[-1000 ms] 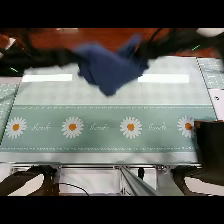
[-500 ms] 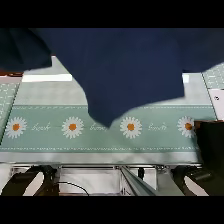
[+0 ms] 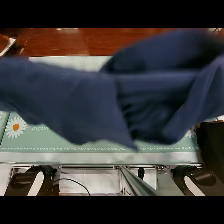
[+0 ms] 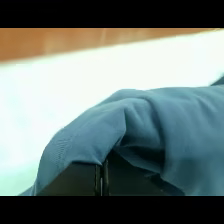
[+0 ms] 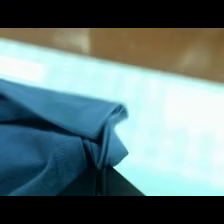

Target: Fold the shirts.

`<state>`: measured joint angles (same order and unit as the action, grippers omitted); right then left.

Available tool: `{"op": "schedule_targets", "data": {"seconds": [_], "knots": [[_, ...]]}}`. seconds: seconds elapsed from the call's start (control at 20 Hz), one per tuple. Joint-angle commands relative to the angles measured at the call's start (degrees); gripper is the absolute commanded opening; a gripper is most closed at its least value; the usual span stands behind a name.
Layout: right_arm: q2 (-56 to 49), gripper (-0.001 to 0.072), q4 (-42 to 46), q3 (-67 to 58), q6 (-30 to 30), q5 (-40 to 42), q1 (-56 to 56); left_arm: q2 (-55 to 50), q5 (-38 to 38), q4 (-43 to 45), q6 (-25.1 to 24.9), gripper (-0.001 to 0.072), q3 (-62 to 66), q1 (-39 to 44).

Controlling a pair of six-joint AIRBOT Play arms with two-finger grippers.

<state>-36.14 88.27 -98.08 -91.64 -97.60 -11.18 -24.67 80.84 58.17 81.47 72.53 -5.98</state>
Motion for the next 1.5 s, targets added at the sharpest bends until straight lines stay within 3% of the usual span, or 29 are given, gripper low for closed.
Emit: {"op": "schedule_targets", "data": {"seconds": [0.0,0.1,0.25,0.4,0.5,0.6,0.75,0.8,0.85,0.9,0.95,1.0,1.1,1.2,1.35,1.45], "knots": [[6.6,0.0022,1.4,19.1,-5.9,-0.4,0.0,5.5,1.1,1.4,5.2,0.0018,-16.8,-0.1],[8.6,0.0021,0.6,32.2,-7.2,4.0,0.0,5.6,-2.4,-1.7,3.5,0.0018,-27.8,0.0],[7.5,0.002,2.4,48.8,-8.1,15.5,0.0,1.9,-15.8,-2.8,2.6,0.0018,-40.7,0.0],[-1.3,0.002,4.2,54.9,-9.9,27.8,4.8,-9.5,-27.4,-11.4,-5.0,0.0018,-43.8,0.1],[-10.4,0.002,-3.1,53.9,-6.4,36.7,11.0,-20.1,-32.3,-17.9,-11.4,0.0019,-42.1,0.8],[-20.3,0.0022,-13.9,50.3,-0.1,41.9,16.0,-31.6,-34.2,-21.6,-14.4,0.0018,-37.9,2.2],[-34.2,0.0022,-27.8,41.5,7.5,44.9,18.4,-46.9,-33.7,-22.8,-14.7,0.0019,-28.3,5.4],[-37.9,0.0022,-30.8,38.6,8.5,44.8,18.4,-50.7,-32.8,-23.6,-14.2,0.0049,-25.4,6.4],[-41.3,0.0023,-32.9,35.5,8.6,44.0,18.4,-54.2,-31.1,-24.0,-12.8,0.0224,-22.3,7.4],[-44.0,0.0088,-33.7,32.5,8.6,43.2,18.4,-56.9,-28.5,-23.9,-12.2,0.0515,-19.6,8.1],[-45.7,0.0315,-33.7,30.1,8.6,42.2,18.4,-59.5,-23.2,-23.1,-12.0,0.051,-16.4,8.3],[-46.7,0.0413,-33.1,27.8,8.5,40.5,19.1,-61.5,-17.6,-20.4,-12.0,0.051,-12.8,7.6],[-46.5,0.0414,-30.1,22.1,8.3,33.8,22.7,-62.9,-6.2,-14.9,-9.6,0.051,-5.9,4.2],[-43.9,0.0413,-24.3,19.3,8.5,27.5,28.0,-59.9,-0.6,-14.0,-9.7,0.051,-3.7,-1.0],[-36.7,0.0407,-15.4,22.3,9.2,22.7,37.2,-49.9,-2.3,-14.0,-11.4,0.0509,-9.2,-6.6],[-30.8,0.0407,-18.4,30.6,9.1,27.2,42.5,-42.1,-6.4,-14.1,-12.0,0.0509,-19.4,-5.7]]}}
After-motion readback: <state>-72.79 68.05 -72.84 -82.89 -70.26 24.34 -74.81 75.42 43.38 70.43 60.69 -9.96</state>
